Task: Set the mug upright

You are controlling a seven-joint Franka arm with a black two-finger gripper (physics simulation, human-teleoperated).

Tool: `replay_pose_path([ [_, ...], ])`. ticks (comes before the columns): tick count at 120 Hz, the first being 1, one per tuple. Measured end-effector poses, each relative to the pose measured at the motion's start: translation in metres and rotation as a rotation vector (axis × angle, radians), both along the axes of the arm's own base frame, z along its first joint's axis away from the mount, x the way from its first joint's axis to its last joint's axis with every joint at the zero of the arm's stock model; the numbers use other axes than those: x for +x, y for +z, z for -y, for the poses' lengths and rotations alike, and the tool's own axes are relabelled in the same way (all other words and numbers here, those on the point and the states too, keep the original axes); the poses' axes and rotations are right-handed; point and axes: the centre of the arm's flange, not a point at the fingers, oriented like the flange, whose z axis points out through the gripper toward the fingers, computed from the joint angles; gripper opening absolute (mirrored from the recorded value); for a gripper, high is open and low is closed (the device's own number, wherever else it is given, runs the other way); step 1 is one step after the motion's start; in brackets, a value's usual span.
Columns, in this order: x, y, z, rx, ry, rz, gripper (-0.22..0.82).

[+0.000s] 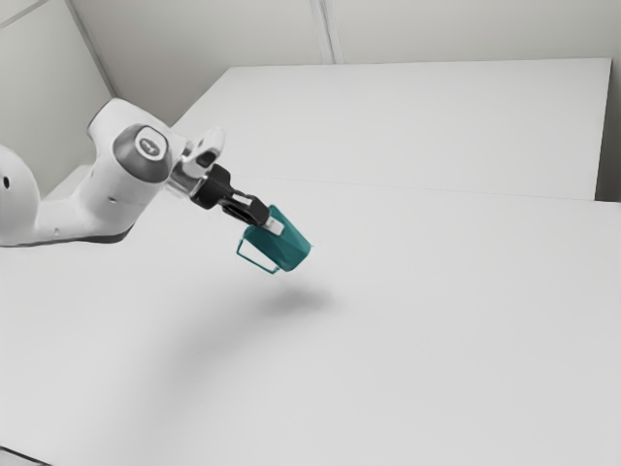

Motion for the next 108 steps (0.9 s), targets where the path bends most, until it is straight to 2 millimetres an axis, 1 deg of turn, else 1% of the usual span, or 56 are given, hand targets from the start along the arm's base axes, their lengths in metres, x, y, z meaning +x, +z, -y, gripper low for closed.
replay_pose_path([
  [10,0.004,0.011,0.002,0.158,-0.052,-0.026,-0.18],
  [20,0.005,0.012,0.002,0.297,-0.074,-0.064,-0.18],
  [32,0.005,0.005,0.002,0.444,-0.075,-0.111,-0.18],
  [41,0.006,-0.006,0.003,0.509,-0.053,-0.148,-0.18],
  [52,0.007,-0.015,0.003,0.551,-0.006,-0.182,-0.18],
  [60,0.008,-0.023,-0.002,0.565,0.038,-0.212,-0.18],
  [67,0.009,-0.032,-0.012,0.574,0.084,-0.241,-0.18],
  [79,0.010,-0.041,-0.036,0.580,0.173,-0.285,-0.18],
  [85,0.011,-0.046,-0.043,0.579,0.207,-0.304,-0.18],
  [91,0.011,-0.050,-0.044,0.579,0.231,-0.319,-0.18],
  [108,0.012,-0.058,-0.039,0.578,0.277,-0.346,-0.18],
])
